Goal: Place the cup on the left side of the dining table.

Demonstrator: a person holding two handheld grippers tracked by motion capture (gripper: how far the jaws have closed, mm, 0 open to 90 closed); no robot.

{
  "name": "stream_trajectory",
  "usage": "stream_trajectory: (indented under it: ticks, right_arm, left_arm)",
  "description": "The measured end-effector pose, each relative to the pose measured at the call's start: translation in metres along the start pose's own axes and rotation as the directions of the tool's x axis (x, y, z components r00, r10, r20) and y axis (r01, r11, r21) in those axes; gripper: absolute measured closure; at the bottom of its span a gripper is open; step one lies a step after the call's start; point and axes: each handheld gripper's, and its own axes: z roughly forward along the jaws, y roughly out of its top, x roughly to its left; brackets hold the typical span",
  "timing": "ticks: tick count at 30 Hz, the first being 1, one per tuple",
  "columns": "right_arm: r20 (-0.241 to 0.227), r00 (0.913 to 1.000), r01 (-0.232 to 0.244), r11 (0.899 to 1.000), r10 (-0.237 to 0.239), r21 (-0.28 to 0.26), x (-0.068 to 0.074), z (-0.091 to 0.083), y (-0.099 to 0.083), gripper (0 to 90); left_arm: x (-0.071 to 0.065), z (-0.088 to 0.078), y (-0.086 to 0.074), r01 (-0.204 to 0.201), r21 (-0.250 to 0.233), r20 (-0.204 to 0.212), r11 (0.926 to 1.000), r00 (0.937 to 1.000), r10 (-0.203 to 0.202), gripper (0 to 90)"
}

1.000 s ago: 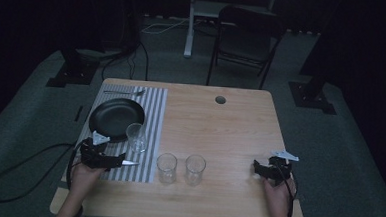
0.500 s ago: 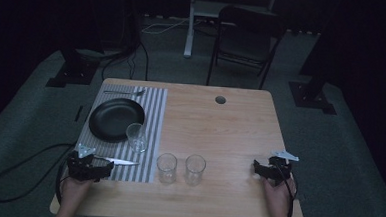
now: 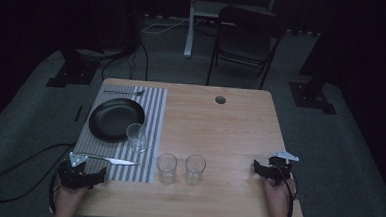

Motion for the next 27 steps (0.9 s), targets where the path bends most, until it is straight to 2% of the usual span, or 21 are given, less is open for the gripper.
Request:
stream_trajectory:
  ticks: [2, 3, 6, 8, 14, 19, 27]
  right_arm:
    - [0.001, 1.0000, -0.002, 1.000, 0.002, 0.000, 0.0001, -0.0001, -0.0001, 12.1]
    - [0.002, 1.0000, -0.005, 1.000, 0.005, 0.000, 0.0003, -0.0002, -0.0002, 12.1]
    - [0.002, 1.0000, -0.006, 1.000, 0.006, 0.000, 0.0004, -0.0002, -0.0003, 12.1]
    - [0.002, 1.0000, -0.006, 1.000, 0.006, 0.000, 0.0004, -0.0003, -0.0003, 12.1]
    - [0.002, 1.0000, -0.005, 1.000, 0.005, 0.000, 0.0004, -0.0002, -0.0003, 12.1]
    - [0.002, 1.0000, -0.005, 1.000, 0.005, 0.000, 0.0004, -0.0002, -0.0003, 12.1]
    - [0.002, 1.0000, -0.005, 1.000, 0.005, 0.000, 0.0004, -0.0002, -0.0003, 12.1]
  left_arm:
    - [0.0031, 0.0006, -0.0027, 0.014, 0.002, 0.005, 0.9999, 0.9999, -0.014, 0.1]
    - [0.0038, 0.0008, -0.0041, 0.018, 0.002, -0.009, 0.9998, 0.9998, -0.018, 0.1]
    - [0.0056, -0.0002, -0.0050, 0.029, -0.002, -0.012, 0.9996, 0.9995, -0.029, 0.1]
    - [0.0063, 0.0006, -0.0047, 0.034, 0.000, -0.004, 0.9994, 0.9994, -0.034, 0.1]
    - [0.0061, 0.0022, -0.0030, 0.015, 0.011, -0.007, 0.9998, 0.9999, -0.015, 0.1]
    - [0.0078, 0.0049, -0.0006, -0.007, 0.008, 0.012, 0.9999, 0.9999, 0.007, 0.1]
    - [0.0082, 0.0052, -0.0003, -0.011, 0.009, 0.016, 0.9999, 0.9998, 0.011, 0.1]
